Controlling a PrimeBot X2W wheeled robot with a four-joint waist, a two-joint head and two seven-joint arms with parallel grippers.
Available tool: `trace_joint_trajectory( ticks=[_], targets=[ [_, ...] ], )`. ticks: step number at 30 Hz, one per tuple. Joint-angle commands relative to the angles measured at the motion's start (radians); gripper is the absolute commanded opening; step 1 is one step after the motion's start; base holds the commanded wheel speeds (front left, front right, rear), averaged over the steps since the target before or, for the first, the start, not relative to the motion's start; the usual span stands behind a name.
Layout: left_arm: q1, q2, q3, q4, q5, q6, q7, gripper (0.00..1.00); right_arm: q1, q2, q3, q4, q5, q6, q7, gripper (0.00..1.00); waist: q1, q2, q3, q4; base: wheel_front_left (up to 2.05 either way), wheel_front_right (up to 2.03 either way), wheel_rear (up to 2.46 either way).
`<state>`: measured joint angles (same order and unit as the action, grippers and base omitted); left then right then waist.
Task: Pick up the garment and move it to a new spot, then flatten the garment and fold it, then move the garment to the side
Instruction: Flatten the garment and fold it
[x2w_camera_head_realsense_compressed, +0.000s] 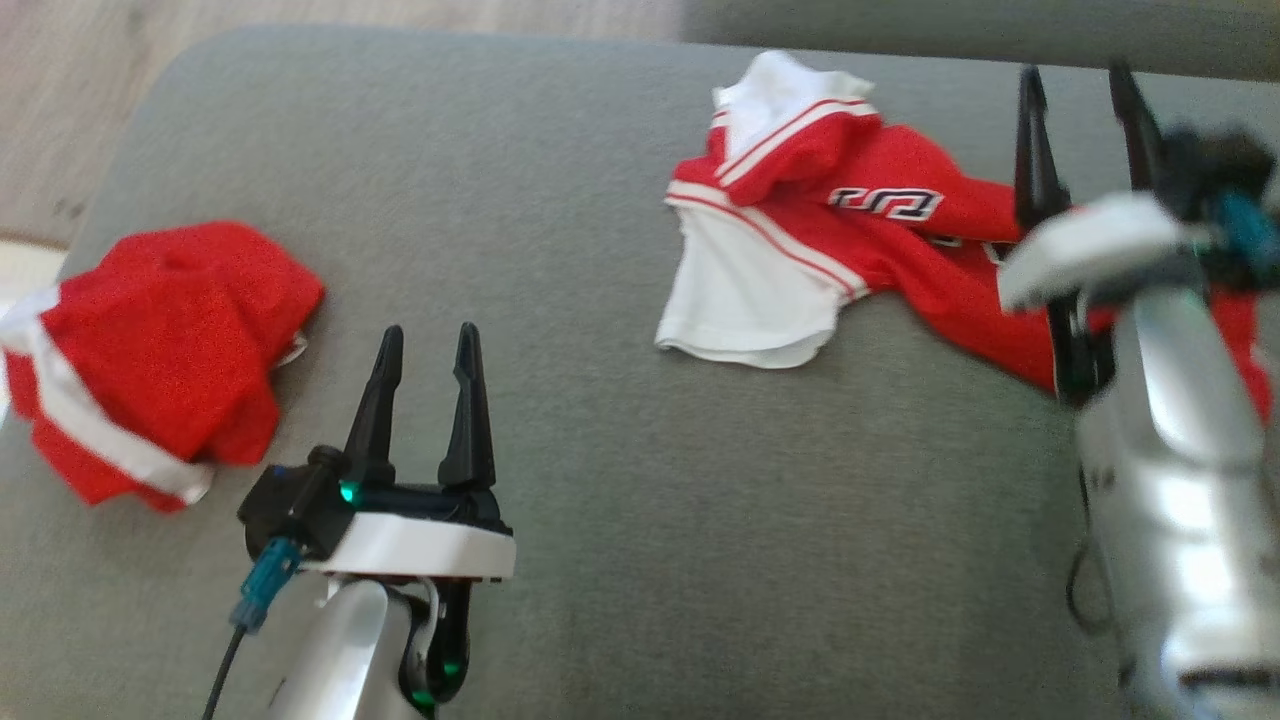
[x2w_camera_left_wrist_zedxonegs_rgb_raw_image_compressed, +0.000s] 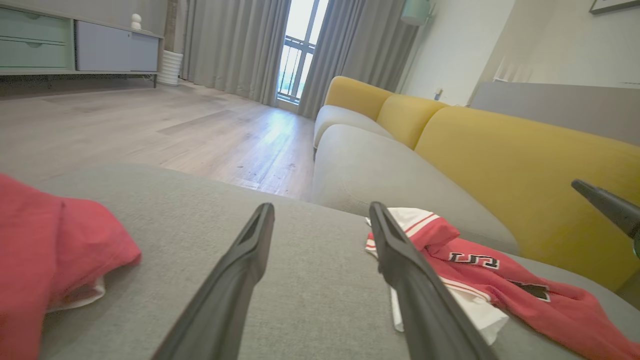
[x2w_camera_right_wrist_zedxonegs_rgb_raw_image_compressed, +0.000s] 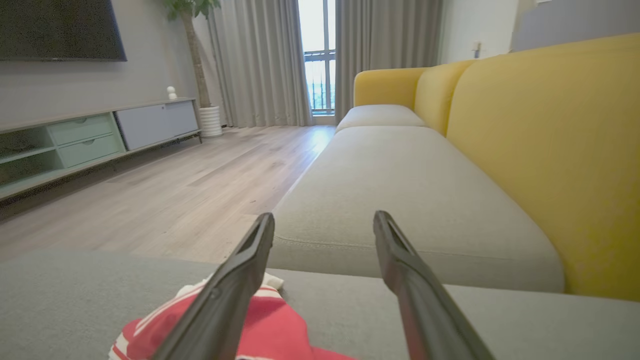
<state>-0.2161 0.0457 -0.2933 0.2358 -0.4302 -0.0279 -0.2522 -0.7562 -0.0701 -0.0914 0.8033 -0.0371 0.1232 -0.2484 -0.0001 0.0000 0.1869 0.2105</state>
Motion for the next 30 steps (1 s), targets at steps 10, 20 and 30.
trace_joint_trajectory(
  ticks=[10,20,30],
  targets=[
    [0.028,0.005,0.053,-0.058,0.027,-0.005,-0.010,1.00,0.456,0.020,-0.014,-0.404,0.170,0.008,-0.013,1.00,0.0001,0.0000,-0.060,-0.137,0.00,0.00,0.00],
    [0.020,0.005,0.058,-0.052,0.039,-0.016,-0.010,1.00,0.570,0.020,-0.037,-0.441,0.211,0.008,-0.013,1.00,0.0001,0.0000,-0.040,-0.181,0.00,0.00,0.00],
    [-0.001,0.005,0.038,-0.038,0.041,-0.026,-0.010,1.00,0.462,0.020,-0.174,-0.231,0.203,0.008,0.010,1.00,0.0001,0.0000,0.009,-0.141,0.00,0.00,0.00]
  ],
)
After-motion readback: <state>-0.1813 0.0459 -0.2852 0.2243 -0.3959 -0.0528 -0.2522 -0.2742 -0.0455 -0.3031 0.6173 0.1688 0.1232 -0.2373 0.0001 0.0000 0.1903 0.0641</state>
